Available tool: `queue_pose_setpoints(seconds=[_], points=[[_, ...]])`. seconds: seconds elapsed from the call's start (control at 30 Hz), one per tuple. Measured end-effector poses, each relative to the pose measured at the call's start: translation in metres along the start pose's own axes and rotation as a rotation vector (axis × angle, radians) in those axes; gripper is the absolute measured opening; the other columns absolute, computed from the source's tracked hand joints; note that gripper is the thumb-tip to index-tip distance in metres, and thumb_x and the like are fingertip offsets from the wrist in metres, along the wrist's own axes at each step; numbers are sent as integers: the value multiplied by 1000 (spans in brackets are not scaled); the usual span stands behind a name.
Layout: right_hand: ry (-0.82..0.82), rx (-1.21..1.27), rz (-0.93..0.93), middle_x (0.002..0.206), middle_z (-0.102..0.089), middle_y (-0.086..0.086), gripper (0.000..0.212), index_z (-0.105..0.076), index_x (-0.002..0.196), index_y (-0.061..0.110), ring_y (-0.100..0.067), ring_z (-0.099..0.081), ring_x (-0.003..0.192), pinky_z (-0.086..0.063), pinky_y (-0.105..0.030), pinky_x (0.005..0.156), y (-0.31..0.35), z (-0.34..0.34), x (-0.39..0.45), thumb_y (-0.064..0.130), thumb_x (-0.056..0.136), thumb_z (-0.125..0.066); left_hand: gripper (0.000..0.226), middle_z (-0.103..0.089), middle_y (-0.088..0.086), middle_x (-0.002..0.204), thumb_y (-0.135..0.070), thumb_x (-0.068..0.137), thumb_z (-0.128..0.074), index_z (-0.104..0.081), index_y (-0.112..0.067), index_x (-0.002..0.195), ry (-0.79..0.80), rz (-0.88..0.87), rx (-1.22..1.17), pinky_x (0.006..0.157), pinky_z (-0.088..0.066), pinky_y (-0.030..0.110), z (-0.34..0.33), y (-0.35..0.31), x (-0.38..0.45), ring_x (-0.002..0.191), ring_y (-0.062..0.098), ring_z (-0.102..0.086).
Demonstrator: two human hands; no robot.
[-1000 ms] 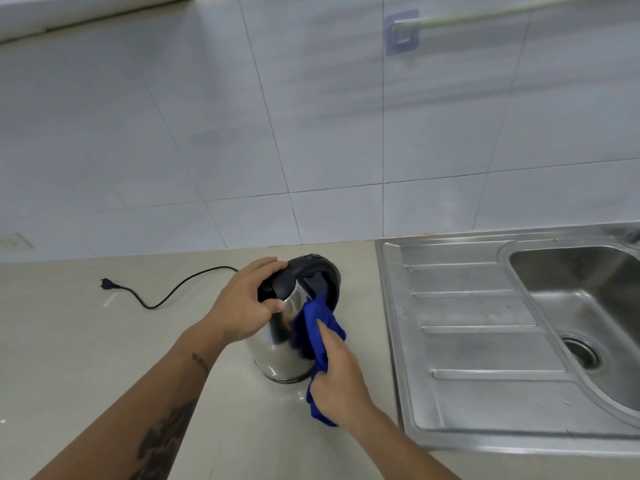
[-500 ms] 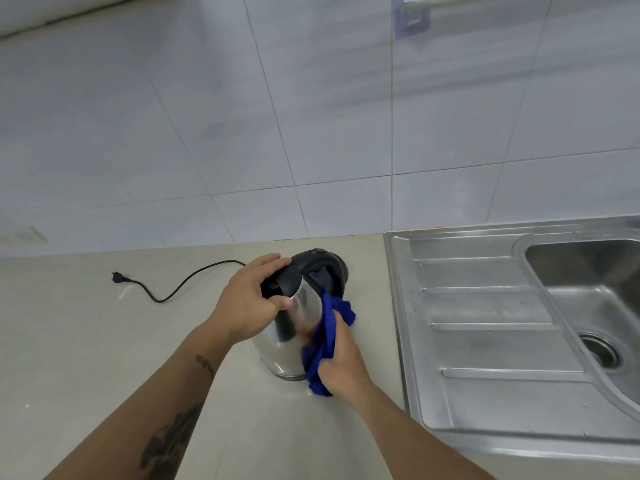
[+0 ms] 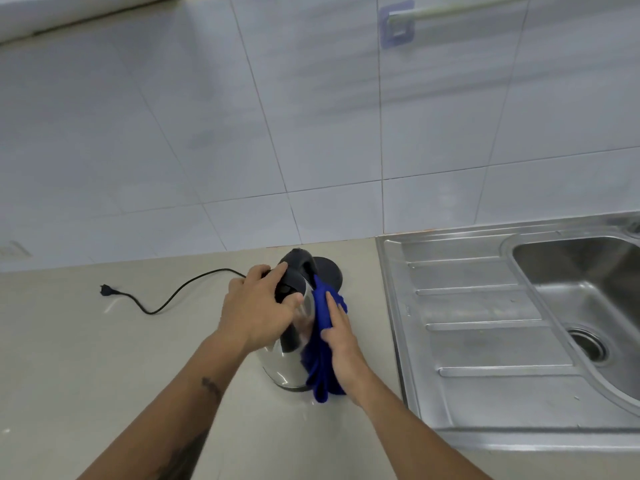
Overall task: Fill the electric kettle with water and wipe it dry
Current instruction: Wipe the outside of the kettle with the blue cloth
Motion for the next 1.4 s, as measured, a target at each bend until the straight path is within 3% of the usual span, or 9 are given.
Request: queue_pose_setpoints(seconds=[0.13,0.3,0.47,0.6,0.83,0.93,1.07,1.27,1.4], points=[[-105,371,-281,121,-67,-4,34,-61,123,30,-21,-62,109,-51,-35,89,-5,-1,6,49,100,-44,67,-46,-15,123,-60,72,-53,-50,-43,137,74,-185,-122,109,-32,38,19,34,4,117,18,-38],[-288,167,-166,122,-64,9,35,-56,127,48,-8,-59,110,-46,-40,107,-26,-33,5,36,108,-29,57,-38,-9,117,-61,75,-51,-51,-33,124,-24,-258,-297,104,-35,30,-1,54,-3,115,12,-38],[-430,249,-94,139,-52,14,42,-42,149,36,-8,-50,127,-37,-41,118,-33,-58,-12,27,110,-30,37,-43,-15,131,-38,86,-61,-54,-25,120,-161,-285,-422,89,-32,2,-16,52,-4,109,-12,-45],[-502,276,-23,155,-40,17,50,-33,154,43,-10,-41,141,-34,-46,121,-38,-82,-23,33,106,-33,38,-47,-16,133,-39,85,-61,-54,-26,120,-183,-281,-467,98,-38,24,-21,54,-3,118,6,-48],[-507,330,-88,133,-61,8,38,-56,125,52,-14,-56,126,-42,-45,114,-19,-63,-8,31,106,-30,41,-46,-14,128,-37,89,-62,-48,-23,126,-196,-254,-492,99,-39,29,-21,50,-5,112,8,-47],[-612,293,-40,161,-36,13,49,-33,156,37,-10,-35,147,-25,-41,125,-27,-92,-31,27,108,-32,41,-49,-8,129,-37,89,-61,-48,-22,125,-204,-226,-500,99,-38,29,-21,48,-5,113,10,-47],[-622,241,-6,168,-8,21,57,-13,161,35,-1,-10,154,-12,-22,122,-26,-115,-51,21,109,-31,44,-48,-5,132,-42,90,-58,-46,-21,127,-183,-210,-482,93,-33,27,-18,46,-10,109,9,-45],[-630,140,-16,159,-42,8,53,-36,157,33,-15,-40,146,-32,-39,122,-7,-76,-36,17,106,-34,59,-8,-6,163,-46,94,-44,-31,-23,147,-15,-208,-359,105,-31,34,-10,46,-18,141,19,-30],[-676,78,96,138,-51,20,53,-41,154,35,-5,-49,128,-37,-26,112,9,-60,-44,11,106,-37,62,-33,-9,139,-47,80,-43,-36,-29,140,147,-366,-293,101,-41,42,7,56,-16,120,24,-44]])
Point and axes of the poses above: each hand's wrist, its own x-axis towards the middle knuckle, its own z-axis out of the back of the hand, y = z × x, the point moved 1 cm from there along x, towards the middle knuckle
